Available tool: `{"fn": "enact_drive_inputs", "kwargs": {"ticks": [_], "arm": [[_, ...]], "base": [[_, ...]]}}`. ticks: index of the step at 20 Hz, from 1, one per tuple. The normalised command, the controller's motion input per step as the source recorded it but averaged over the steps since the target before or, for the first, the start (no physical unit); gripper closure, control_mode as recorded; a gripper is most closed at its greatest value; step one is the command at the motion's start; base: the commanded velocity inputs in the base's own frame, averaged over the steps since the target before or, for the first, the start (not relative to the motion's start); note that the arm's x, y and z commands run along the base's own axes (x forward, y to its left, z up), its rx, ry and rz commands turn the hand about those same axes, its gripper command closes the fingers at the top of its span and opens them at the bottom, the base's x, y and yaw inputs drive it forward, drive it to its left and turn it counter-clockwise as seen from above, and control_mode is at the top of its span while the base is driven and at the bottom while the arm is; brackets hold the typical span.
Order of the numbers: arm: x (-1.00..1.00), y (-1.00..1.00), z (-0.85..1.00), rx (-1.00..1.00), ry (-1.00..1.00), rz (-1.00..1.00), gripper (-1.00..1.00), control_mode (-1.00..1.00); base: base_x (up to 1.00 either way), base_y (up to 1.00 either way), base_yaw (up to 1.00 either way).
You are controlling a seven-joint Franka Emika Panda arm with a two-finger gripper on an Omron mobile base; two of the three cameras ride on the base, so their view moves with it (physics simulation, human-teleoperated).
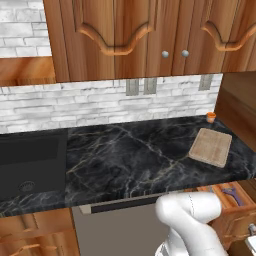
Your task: Open the drawer on the right and place the cutting tools on the cutting board.
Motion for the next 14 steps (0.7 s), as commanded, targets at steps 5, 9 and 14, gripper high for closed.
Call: {"fn": "enact_drive_inputs", "kwargs": {"ticks": [5,9,14], "arm": [[-1.00,-0.62,-0.27,0.00,0.00,0.00,1.00,-1.00],[-1.00,-0.64,-0.31,0.00,0.00,0.00,1.00,-1.00],[-1.00,-0.68,-0.38,0.00,0.00,0.00,1.00,-1.00]], "base": [[0.00,0.00,0.00],[0.00,0.00,0.00],[0.00,0.00,0.00]]}}
